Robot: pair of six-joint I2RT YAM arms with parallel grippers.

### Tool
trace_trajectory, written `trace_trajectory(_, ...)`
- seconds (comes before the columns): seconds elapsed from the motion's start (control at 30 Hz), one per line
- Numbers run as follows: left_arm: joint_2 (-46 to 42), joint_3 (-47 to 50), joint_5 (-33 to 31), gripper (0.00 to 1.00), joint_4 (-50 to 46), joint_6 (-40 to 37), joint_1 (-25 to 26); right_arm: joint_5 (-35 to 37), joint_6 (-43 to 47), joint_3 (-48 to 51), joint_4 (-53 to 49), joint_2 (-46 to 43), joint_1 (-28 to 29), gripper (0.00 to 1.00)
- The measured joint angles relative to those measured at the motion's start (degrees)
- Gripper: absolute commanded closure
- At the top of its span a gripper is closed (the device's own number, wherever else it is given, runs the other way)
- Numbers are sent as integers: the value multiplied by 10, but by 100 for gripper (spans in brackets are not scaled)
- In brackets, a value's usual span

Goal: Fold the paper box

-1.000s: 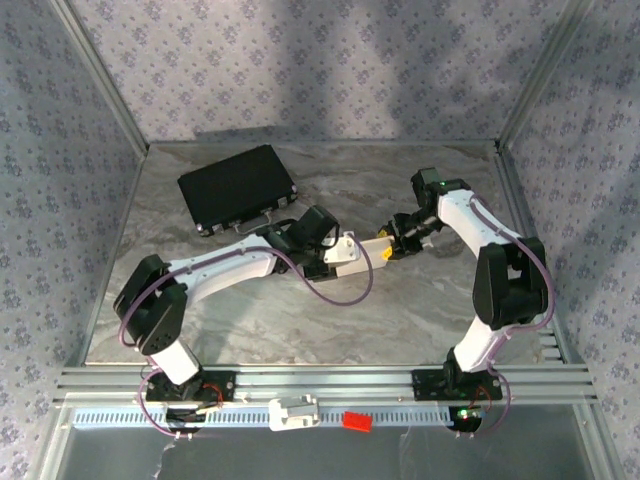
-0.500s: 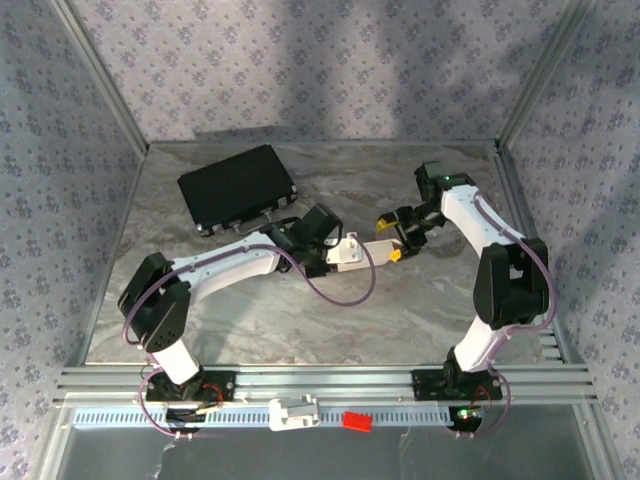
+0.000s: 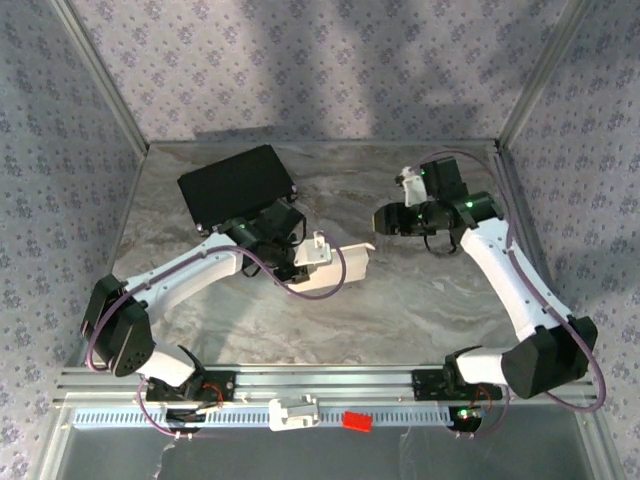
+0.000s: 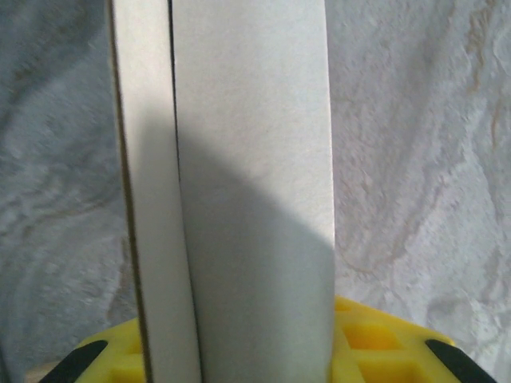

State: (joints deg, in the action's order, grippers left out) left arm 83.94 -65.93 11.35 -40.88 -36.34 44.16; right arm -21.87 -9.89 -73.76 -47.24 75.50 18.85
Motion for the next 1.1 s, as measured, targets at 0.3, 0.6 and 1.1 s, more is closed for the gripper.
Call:
trace_trajectory(0.3,2,4,18,73,-43,-18,-18,5,151,5,-15,61,52,51)
trace_trajectory(0.6,2,4,24,72,-57,-32,-22,0,201,3,-34,74,86,59)
trace_trajectory(1.1,6,8,24,71,-56,-37,-23,19,220,9,-47,78,107,61)
